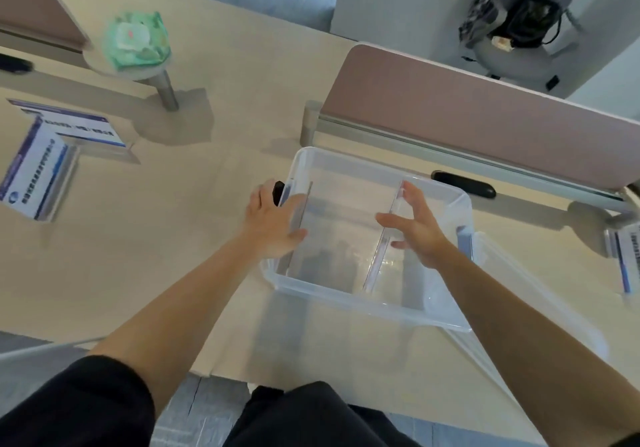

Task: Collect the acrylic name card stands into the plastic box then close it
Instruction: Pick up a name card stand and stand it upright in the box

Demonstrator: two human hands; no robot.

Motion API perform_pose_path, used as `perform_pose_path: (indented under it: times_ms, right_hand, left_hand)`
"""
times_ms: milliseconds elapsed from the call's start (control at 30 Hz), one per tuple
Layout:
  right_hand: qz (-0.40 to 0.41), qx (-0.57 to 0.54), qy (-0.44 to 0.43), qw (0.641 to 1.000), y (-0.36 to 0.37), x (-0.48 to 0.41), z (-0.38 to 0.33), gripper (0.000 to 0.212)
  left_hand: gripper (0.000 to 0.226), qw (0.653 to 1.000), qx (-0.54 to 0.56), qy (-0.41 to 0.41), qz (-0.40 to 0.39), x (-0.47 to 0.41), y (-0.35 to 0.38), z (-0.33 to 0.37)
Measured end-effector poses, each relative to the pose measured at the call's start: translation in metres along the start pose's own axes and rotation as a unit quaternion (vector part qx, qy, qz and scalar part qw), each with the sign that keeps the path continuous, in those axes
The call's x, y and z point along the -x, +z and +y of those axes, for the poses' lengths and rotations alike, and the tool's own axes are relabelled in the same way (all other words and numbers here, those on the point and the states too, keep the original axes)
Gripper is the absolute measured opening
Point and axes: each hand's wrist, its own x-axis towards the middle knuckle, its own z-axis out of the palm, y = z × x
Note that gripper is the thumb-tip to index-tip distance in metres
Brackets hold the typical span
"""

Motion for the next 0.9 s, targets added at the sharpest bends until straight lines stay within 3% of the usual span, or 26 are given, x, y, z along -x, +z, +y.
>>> perform_pose_path:
  times_ms: [133, 400, 667, 767, 900]
  right_hand:
    - [-0.031, -0.002, 0.031, 0.999, 0.024, -0.023, 0.021, 0.084]
    - [-0.083, -0.014, 0.062, 0.995, 0.058, -0.06, 0.052, 0.086]
    - [-0.144, 0.118, 0.043, 0.982, 0.044, -0.07, 0.066, 0.093]
    - [-0.14, 0.144, 0.038, 0.979, 0.037, -0.065, 0.067, 0.099]
    - [-0.12, 0.193, 0.013, 0.974, 0.029, -0.053, 0.071, 0.09]
  left_hand:
    - [0.062, 0.995, 0.075, -0.054, -0.022, 0.001, 0.008, -0.004]
    - [0.07, 0.991, 0.096, -0.087, -0.02, 0.002, 0.005, 0.002]
    - [0.067, 0.992, 0.087, -0.086, -0.023, 0.004, -0.001, 0.004]
    - [0.068, 0.99, 0.101, -0.09, -0.031, 0.005, -0.004, 0.005]
    - [0.067, 0.989, 0.116, -0.088, -0.03, 0.007, -0.004, 0.006]
